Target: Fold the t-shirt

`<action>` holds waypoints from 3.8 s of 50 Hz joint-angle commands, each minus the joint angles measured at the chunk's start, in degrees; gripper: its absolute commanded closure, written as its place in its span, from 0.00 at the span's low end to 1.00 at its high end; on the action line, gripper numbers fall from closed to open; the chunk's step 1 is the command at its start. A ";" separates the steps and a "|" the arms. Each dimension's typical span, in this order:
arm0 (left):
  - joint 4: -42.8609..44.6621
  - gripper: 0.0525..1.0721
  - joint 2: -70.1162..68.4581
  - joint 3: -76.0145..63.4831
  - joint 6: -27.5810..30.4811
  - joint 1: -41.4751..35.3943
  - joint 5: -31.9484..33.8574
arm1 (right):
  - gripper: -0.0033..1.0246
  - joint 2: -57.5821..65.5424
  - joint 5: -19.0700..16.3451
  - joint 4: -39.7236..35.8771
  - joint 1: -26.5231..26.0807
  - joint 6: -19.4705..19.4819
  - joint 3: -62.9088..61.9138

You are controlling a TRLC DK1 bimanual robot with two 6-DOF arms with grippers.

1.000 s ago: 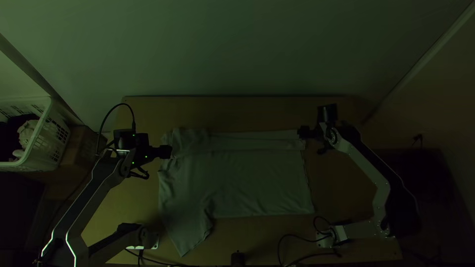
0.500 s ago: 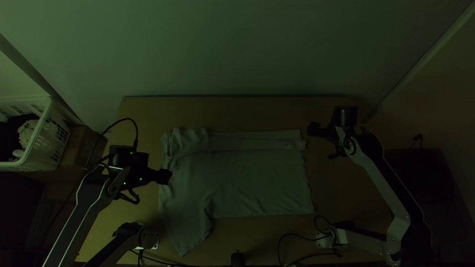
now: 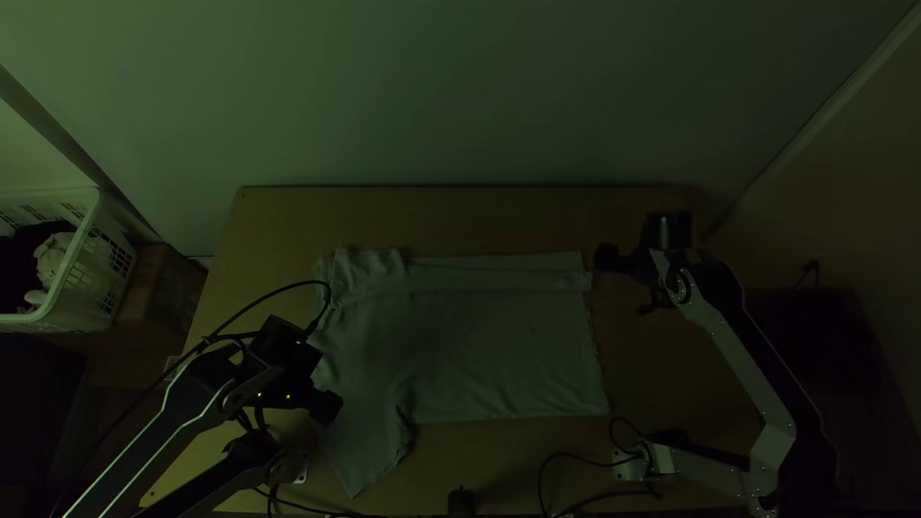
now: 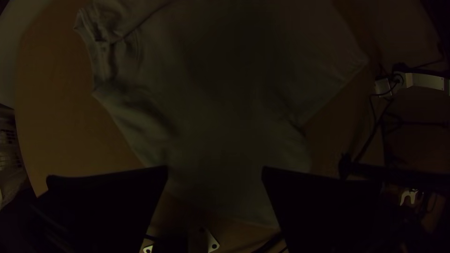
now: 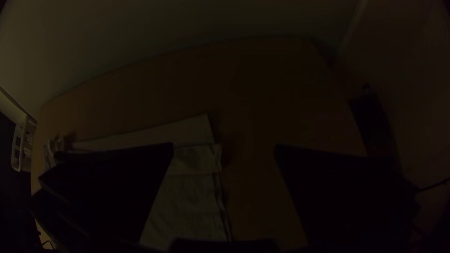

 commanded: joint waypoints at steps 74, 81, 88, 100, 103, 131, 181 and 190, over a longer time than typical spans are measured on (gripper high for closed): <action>-2.72 0.15 38.77 -5.04 0.32 -24.27 -4.85 | 0.04 4.42 -2.51 -0.04 -3.99 -1.10 -1.49; -2.45 0.23 43.17 -4.77 0.15 -24.36 -4.94 | 0.04 3.89 -2.69 -0.13 -5.04 -2.24 -1.49; 1.68 0.61 43.69 -5.30 0.32 -23.83 -4.94 | 0.04 3.10 -3.31 -0.30 -5.75 -2.94 -1.49; 2.56 0.65 43.78 -4.86 0.67 -23.57 -4.94 | 0.04 2.22 -3.66 -0.39 -6.19 -4.00 -2.37; 3.26 0.75 42.29 -4.60 0.67 -23.57 -4.94 | 0.04 2.14 -3.66 -0.39 -6.19 -4.26 -2.54; 4.58 0.97 30.07 -1.08 5.16 -17.94 -4.50 | 0.04 4.60 -7.26 -13.49 -0.12 -8.22 -7.99; 4.76 0.97 21.55 -3.89 9.73 -8.63 -4.41 | 0.33 13.30 -7.35 -31.77 17.54 -12.52 -21.53; 5.19 0.97 21.46 -3.89 9.81 -8.10 -4.50 | 0.85 13.12 -7.35 -29.04 18.33 -13.32 -21.79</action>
